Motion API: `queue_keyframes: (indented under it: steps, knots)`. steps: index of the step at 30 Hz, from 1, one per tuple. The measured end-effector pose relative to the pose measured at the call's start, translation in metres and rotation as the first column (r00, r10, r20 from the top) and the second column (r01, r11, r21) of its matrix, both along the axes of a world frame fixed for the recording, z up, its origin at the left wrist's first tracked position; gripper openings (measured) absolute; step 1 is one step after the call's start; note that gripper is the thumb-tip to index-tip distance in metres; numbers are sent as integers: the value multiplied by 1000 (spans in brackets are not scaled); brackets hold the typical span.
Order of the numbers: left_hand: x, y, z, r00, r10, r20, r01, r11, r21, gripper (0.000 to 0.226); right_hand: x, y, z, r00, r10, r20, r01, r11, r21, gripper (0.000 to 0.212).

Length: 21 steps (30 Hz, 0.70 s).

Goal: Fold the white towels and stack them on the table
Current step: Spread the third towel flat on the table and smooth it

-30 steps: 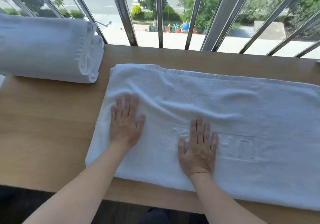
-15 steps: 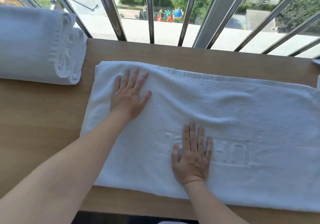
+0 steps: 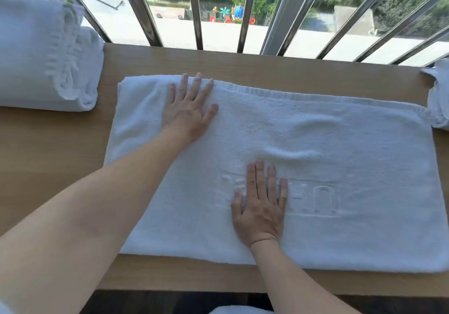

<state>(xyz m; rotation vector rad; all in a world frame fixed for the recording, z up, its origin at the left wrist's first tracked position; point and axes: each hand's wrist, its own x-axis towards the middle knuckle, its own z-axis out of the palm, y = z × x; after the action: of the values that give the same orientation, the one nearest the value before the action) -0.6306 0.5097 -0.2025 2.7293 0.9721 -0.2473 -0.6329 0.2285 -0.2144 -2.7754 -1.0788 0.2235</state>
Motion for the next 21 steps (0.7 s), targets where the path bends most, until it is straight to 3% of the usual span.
queue_keyframes:
  steps: [1,3,5,7,9,11,14,16,21]
  knots:
    - [2,-2,2,1000,-4,1,4,1000,-5,68,0,0,-1,1000,0,0,0,1000,0,72]
    - [0,-25,5,971,-233,52,234,972,-14,67,0,0,-2,1000,1,-1,-1,1000,10,72]
    - [-8,-58,2,794,-599,104,601,799,16,59,-1,0,-4,1000,1,9,-1,1000,30,72]
    - [-9,-65,-1,645,-758,93,758,651,43,53,0,1,-4,1000,0,20,-1,999,45,72]
    - [4,-58,-2,663,-742,98,742,669,41,52,1,1,-4,1000,0,22,-1,999,44,71]
    - [18,-50,-2,757,-648,88,647,761,39,54,1,0,-4,1000,0,29,-1,999,39,70]
    - [23,-38,-2,959,-268,95,269,963,3,56,0,-3,-4,1000,-2,18,2,1000,30,71]
    - [-1,-36,-3,993,-63,99,64,998,-6,60,2,-3,-4,1000,-2,18,2,1000,27,71]
    - [-84,-12,0,985,-170,5,170,984,48,68,3,-3,-4,1000,-2,9,2,999,35,72]
